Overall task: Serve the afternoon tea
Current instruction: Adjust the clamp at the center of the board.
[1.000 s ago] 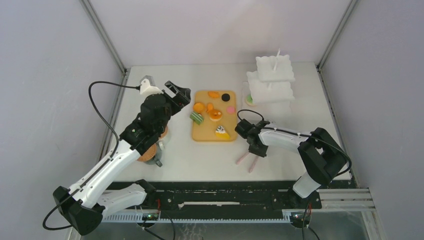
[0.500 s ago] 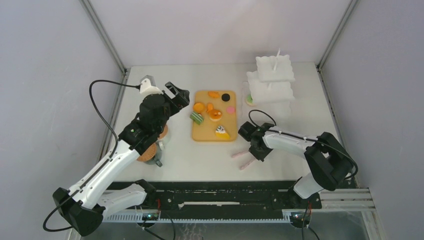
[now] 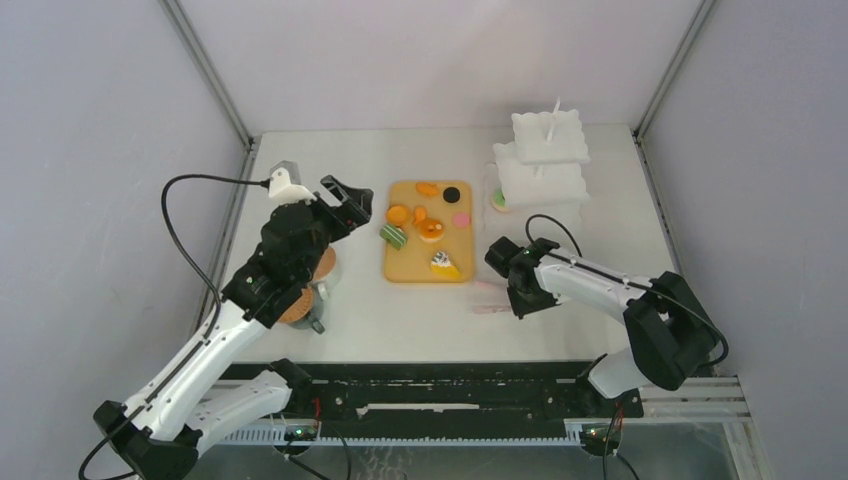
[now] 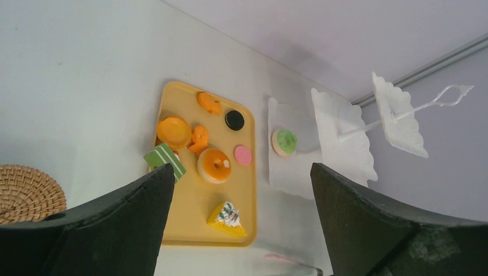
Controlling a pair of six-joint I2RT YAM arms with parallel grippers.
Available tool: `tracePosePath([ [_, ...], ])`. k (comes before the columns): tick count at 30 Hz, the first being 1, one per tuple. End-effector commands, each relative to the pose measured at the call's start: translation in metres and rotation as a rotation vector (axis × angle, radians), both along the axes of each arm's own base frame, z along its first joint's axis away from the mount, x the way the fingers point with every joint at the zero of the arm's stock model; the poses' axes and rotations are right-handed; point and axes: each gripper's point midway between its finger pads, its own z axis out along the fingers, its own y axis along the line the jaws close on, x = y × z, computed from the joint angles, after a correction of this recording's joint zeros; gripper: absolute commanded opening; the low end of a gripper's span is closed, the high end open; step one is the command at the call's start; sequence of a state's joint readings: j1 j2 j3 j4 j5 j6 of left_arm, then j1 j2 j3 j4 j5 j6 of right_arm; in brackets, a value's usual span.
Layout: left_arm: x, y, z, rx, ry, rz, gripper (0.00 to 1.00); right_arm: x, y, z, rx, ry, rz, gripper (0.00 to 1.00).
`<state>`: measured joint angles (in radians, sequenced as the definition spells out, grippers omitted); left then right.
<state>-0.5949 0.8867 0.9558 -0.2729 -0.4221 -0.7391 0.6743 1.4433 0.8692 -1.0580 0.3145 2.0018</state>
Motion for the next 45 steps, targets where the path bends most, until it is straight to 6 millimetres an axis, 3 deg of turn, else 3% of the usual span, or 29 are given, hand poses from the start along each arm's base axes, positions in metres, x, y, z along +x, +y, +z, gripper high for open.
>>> tracePosePath([
  [1, -0.006, 0.003, -0.005, 0.013, -0.022, -0.019, 0.93, 0.021, 0.015, 0.0, 0.051, -0.047, -0.137, 0.34],
  [3, -0.008, 0.004, -0.005, 0.011, -0.026, -0.019, 0.93, 0.032, 0.023, 0.002, 0.064, -0.075, -0.13, 0.5],
  [6, -0.01, 0.007, -0.004, 0.013, -0.032, -0.016, 0.93, 0.048, 0.033, 0.018, 0.048, -0.148, -0.063, 0.65],
  [11, -0.016, 0.015, 0.004, 0.013, -0.056, 0.002, 0.93, 0.067, 0.046, 0.075, -0.079, -0.275, 0.165, 0.73],
  [14, -0.018, 0.02, 0.009, 0.016, -0.07, 0.017, 0.93, 0.076, 0.054, 0.108, -0.171, -0.309, 0.455, 0.76],
  [18, -0.02, 0.023, 0.017, 0.009, -0.087, 0.023, 0.92, 0.076, 0.039, 0.124, -0.32, -0.231, 0.889, 0.78],
  [22, -0.018, 0.021, 0.021, -0.011, -0.087, 0.025, 0.92, 0.071, 0.019, 0.101, -0.321, -0.107, 1.212, 0.79],
  [25, -0.014, 0.016, 0.02, -0.036, -0.08, 0.021, 0.92, 0.066, 0.01, 0.083, -0.3, -0.024, 1.331, 0.77],
  [28, -0.011, 0.012, 0.018, -0.057, -0.071, 0.023, 0.92, 0.061, 0.012, 0.071, -0.27, 0.025, 1.432, 0.75],
  [36, -0.007, 0.012, 0.016, -0.058, -0.065, 0.037, 0.92, 0.059, 0.023, 0.04, -0.223, 0.11, 1.611, 0.7],
  [45, -0.002, 0.016, 0.017, -0.032, -0.073, 0.062, 0.92, 0.063, 0.023, 0.007, -0.229, 0.184, 1.67, 0.7],
])
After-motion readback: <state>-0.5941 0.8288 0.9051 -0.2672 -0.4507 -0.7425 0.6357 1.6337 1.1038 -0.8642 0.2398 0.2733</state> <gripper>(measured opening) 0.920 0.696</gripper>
